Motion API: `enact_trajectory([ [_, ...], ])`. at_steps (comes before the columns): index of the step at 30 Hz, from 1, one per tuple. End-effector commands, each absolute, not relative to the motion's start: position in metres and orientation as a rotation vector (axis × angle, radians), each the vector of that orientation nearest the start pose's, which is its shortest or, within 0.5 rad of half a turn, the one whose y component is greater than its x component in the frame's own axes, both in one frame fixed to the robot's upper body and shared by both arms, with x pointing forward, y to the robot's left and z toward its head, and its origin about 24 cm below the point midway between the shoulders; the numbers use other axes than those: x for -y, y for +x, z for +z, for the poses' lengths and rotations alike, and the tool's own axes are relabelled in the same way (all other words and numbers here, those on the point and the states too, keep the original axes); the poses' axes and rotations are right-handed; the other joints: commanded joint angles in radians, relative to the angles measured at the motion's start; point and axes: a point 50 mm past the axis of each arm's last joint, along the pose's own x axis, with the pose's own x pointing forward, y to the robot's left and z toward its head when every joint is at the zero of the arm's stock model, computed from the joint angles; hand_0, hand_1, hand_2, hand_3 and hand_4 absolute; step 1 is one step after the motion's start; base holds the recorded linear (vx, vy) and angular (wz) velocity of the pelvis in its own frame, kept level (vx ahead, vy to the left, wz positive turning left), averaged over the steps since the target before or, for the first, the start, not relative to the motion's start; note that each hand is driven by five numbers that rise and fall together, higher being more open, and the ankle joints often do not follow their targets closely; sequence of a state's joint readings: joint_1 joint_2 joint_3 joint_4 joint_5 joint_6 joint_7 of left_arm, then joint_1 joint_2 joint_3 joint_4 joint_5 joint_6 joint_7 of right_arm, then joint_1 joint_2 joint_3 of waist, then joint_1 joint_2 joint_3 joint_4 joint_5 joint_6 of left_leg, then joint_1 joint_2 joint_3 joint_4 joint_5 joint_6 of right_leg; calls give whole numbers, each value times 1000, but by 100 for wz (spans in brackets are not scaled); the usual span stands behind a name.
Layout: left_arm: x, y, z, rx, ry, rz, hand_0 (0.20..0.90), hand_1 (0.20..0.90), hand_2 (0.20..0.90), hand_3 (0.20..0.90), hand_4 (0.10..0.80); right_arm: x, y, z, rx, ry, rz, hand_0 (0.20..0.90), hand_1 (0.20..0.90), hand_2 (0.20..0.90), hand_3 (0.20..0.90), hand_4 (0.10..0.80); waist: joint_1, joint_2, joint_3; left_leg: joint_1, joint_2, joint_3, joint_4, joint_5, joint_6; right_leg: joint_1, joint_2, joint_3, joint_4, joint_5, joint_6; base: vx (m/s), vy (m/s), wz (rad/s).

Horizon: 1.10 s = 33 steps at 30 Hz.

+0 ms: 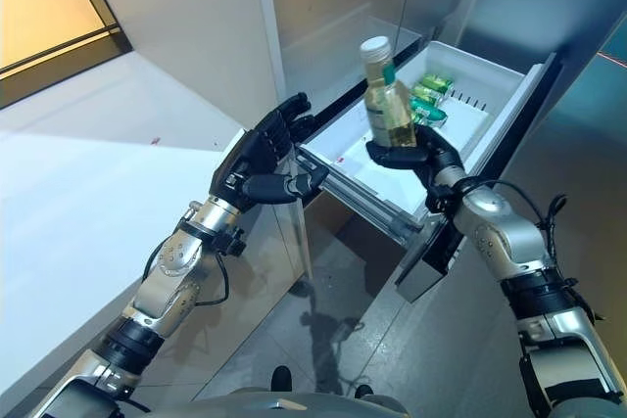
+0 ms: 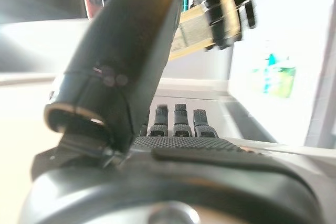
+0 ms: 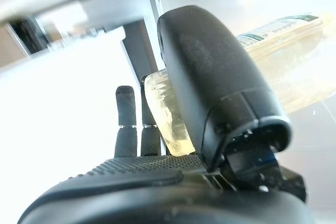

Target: Put drinks into fridge and close the fridge

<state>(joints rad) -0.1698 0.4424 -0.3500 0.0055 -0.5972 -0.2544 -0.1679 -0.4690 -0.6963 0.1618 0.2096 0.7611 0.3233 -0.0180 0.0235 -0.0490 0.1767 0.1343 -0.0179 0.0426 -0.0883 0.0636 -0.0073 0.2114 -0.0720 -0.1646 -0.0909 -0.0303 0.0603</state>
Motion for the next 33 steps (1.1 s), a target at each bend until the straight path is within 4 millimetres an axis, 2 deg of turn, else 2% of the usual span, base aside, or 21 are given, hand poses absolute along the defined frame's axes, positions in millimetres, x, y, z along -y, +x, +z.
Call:
enact_trajectory([
  [1,-128,259,88,189,-311,-635,900,900,900,900,800,254,340,268,424,1,53,300,300,300,200,100,24,-3,-84,21,-38,8,40,-138,29,-64,70,-45,105,-48,-18,36,-5,12],
  [2,-126,251,66,57,-368,-662,900,900,900,900,800,265,343,270,407,-22,11,300,300,300,200,100,33,-3,-81,19,-38,7,44,-137,27,-62,69,-53,106,-49,-19,41,-5,14],
  [4,-126,240,44,-60,-398,-676,900,900,900,900,800,278,346,273,389,-53,-33,300,300,300,200,100,44,-1,-77,16,-37,4,44,-134,25,-62,67,-62,106,-49,-20,39,-4,7],
  [5,-127,239,40,-76,-406,-672,900,900,900,900,800,280,346,273,387,-57,-39,300,300,300,200,100,46,-1,-76,16,-37,4,44,-134,24,-63,67,-63,106,-50,-20,40,-4,5],
  [6,-131,230,22,-170,-423,-655,900,900,900,900,800,292,348,274,364,-96,-82,300,300,300,200,100,56,-1,-72,11,-36,1,46,-132,22,-63,65,-71,106,-50,-20,42,-4,9],
  [8,-138,217,1,-270,-437,-637,900,900,900,900,800,309,350,275,327,-139,-142,300,300,300,200,100,71,0,-64,4,-36,-4,48,-126,19,-64,64,-80,106,-51,-22,48,-4,13],
  [10,-144,206,-14,-351,-431,-634,900,900,900,900,800,325,350,274,283,-178,-204,300,300,300,200,100,85,1,-55,-6,-35,-10,51,-122,16,-67,62,-89,108,-52,-24,32,-10,21],
  [11,-144,206,-14,-351,-432,-634,900,900,900,900,800,325,350,275,283,-179,-204,300,300,300,200,100,84,1,-55,-6,-35,-11,52,-122,16,-67,62,-90,108,-52,-24,26,-21,31],
  [14,-154,192,-35,-433,-356,-654,900,900,900,900,800,347,349,269,204,-247,-299,300,300,300,200,100,103,1,-36,-34,-31,-22,58,-111,13,-85,59,-97,113,-51,-26,4,-39,25],
  [18,-162,188,-46,-473,-239,-699,900,900,900,900,800,367,346,260,94,-317,-364,300,300,300,200,100,121,4,-2,-78,-26,-33,66,-98,10,-119,59,-102,123,-50,-31,-24,-57,23],
  [23,-172,195,-55,-498,-112,-678,900,900,900,900,800,383,344,242,-54,-383,-424,300,300,300,200,100,129,13,65,-132,-18,-43,82,-89,12,-171,62,-99,144,-48,-37,-70,-70,14],
  [33,-208,204,-70,-577,74,-471,900,900,900,900,800,396,334,196,-374,-499,-456,300,300,300,200,100,135,26,183,-212,-13,-54,119,-79,20,-256,64,-93,185,-35,-45,-26,-58,12],
])
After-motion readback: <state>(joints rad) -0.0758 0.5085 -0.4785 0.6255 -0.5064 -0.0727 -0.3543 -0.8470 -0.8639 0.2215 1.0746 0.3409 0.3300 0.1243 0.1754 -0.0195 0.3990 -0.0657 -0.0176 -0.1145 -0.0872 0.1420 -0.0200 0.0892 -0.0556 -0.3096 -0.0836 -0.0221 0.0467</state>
